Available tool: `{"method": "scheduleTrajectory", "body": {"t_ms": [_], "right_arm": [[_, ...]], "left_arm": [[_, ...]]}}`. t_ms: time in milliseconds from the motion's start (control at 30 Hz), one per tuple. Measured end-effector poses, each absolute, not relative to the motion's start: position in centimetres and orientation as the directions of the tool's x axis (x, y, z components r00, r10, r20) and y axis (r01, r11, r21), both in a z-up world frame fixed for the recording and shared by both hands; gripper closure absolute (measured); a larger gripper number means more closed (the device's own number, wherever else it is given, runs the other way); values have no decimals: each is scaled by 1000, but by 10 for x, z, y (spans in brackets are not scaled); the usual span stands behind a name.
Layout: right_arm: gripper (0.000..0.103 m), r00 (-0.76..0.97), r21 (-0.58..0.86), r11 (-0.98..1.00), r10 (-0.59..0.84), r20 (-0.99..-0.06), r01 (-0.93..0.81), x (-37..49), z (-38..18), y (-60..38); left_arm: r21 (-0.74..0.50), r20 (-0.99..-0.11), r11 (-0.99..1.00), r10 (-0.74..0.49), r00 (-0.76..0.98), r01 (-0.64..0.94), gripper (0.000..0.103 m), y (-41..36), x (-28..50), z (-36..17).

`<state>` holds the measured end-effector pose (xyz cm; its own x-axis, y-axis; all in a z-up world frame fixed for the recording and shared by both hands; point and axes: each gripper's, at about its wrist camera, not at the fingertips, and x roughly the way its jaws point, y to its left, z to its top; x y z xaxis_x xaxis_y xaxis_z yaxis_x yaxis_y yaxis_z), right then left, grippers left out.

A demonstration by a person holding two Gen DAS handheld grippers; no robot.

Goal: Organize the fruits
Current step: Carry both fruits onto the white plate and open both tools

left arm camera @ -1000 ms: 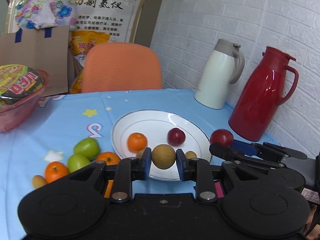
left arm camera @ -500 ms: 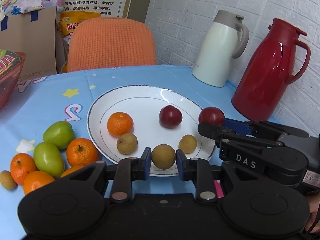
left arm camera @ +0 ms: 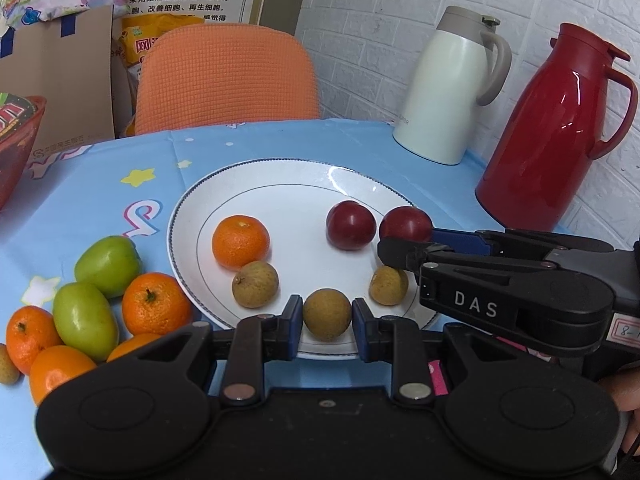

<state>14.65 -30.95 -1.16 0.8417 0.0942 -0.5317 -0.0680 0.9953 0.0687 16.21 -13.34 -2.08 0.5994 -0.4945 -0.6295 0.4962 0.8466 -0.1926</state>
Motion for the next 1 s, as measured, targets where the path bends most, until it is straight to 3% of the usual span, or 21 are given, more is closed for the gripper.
{"method": "scheduleTrajectory", "body": {"t_ms": [667,733,1000], "right_arm": [[40,816,90,995,93,-571,-51,161,-18,-314],[40,817,88,995,92,-569,-51,161,-18,-314],[29,872,33,999,53,-486,-43,144,-2,-313]], "left_arm": [[-164,-620,855,-477,623,491,9,-137,165,-23],[-163,-619,856,-476,624,491,0,-137,164,-23],[-171,-585,862,-479,655,478,0,-129,152,-12]]}}
